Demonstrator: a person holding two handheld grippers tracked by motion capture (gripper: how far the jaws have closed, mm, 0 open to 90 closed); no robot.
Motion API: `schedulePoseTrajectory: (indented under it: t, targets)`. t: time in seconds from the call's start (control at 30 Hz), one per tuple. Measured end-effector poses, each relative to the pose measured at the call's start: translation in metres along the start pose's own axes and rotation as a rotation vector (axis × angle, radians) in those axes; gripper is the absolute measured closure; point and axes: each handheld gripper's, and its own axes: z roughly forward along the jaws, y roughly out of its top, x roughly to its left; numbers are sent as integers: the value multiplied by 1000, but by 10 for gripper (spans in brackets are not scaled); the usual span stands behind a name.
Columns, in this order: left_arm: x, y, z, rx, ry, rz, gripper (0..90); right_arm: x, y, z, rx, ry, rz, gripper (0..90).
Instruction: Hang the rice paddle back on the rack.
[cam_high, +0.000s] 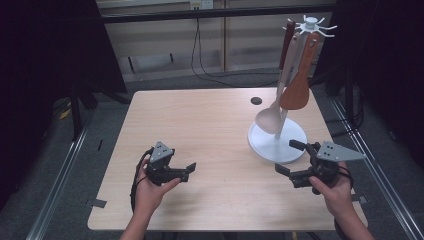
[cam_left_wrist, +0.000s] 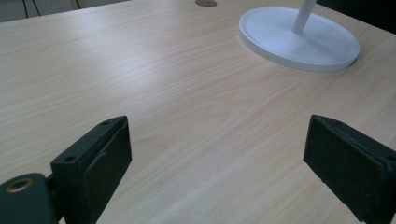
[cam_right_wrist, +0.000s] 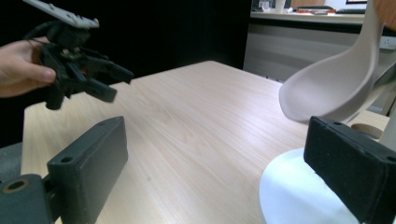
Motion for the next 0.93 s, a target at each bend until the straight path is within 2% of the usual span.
schedulePoseTrajectory:
  t: [0.17, 0.3, 0.33, 0.47, 0.5, 0.63, 0.93]
  targets:
    - [5, -8, -3, 24, 22, 1, 75, -2, -6, 1, 30, 3, -11, 64]
    - [5, -8, -3, 18, 16, -10, 75, -1, -10, 0, 45, -13, -11, 64]
    - [5, -8, -3, 14, 13, -17, 75, -2, -11, 0, 47, -16, -25, 64]
    - [5, -8, -2, 4, 15, -27, 75, -3, -20, -3, 86, -20, -39, 64]
    - [6, -8, -2, 13, 14, -12, 75, -3, -23, -5, 99, -20, -30, 64]
    - [6, -9, -1, 19, 13, -12, 75, -4, -33, -6, 137, -21, -32, 64]
    - [6, -8, 1, 19, 3, -10, 73, -6, -34, -6, 120, -16, -25, 63]
